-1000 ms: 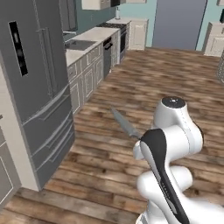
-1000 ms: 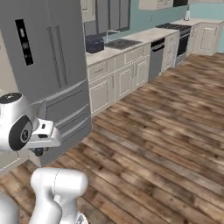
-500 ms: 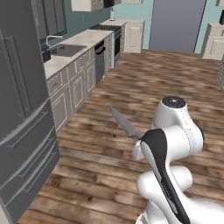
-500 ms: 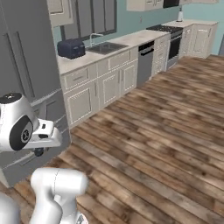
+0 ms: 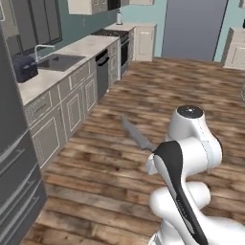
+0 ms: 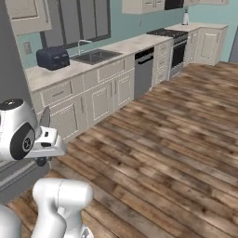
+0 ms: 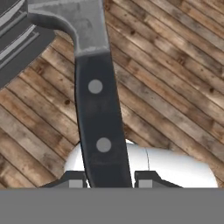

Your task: Move the cutting board and knife to the sink. Then move spray from the cabinet to the counter.

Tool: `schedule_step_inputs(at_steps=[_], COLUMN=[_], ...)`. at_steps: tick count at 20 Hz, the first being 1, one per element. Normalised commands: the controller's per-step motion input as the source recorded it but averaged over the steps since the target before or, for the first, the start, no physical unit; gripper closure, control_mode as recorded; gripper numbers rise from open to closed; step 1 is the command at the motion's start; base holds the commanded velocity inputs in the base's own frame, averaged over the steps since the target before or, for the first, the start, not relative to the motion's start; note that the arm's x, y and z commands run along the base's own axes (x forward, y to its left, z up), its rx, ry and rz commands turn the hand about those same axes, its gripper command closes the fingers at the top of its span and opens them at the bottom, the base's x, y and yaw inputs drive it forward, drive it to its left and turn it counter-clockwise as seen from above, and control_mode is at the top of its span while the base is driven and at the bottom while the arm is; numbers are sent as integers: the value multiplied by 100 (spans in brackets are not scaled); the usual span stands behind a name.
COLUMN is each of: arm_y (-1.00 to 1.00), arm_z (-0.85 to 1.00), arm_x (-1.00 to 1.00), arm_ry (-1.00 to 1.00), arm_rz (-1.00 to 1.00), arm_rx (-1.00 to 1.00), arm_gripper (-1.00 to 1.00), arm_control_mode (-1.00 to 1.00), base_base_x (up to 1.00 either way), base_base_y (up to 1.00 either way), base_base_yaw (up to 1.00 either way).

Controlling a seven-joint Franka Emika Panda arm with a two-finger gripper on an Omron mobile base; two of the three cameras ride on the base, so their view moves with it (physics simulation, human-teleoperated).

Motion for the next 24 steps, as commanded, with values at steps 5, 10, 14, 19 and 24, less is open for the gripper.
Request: schedule_step_inputs(at_steps=[5,10,14,19,24], arm_y=[0,0,0,0,0], arm_z=[0,0,0,0,0], arm_x=[0,0,0,0,0], arm_ry=[0,0,0,0,0], arm_rz=[0,0,0,0,0], arm_rx=[0,0,0,0,0], arm_gripper=[100,100,100,100,100], arm_control_mode=[100,100,100,100,100], base_base_x=[100,100,100,100,100], base_base_y=[-62,-48,-42,-41,-33], base_base_yaw=[3,9,13,20,28])
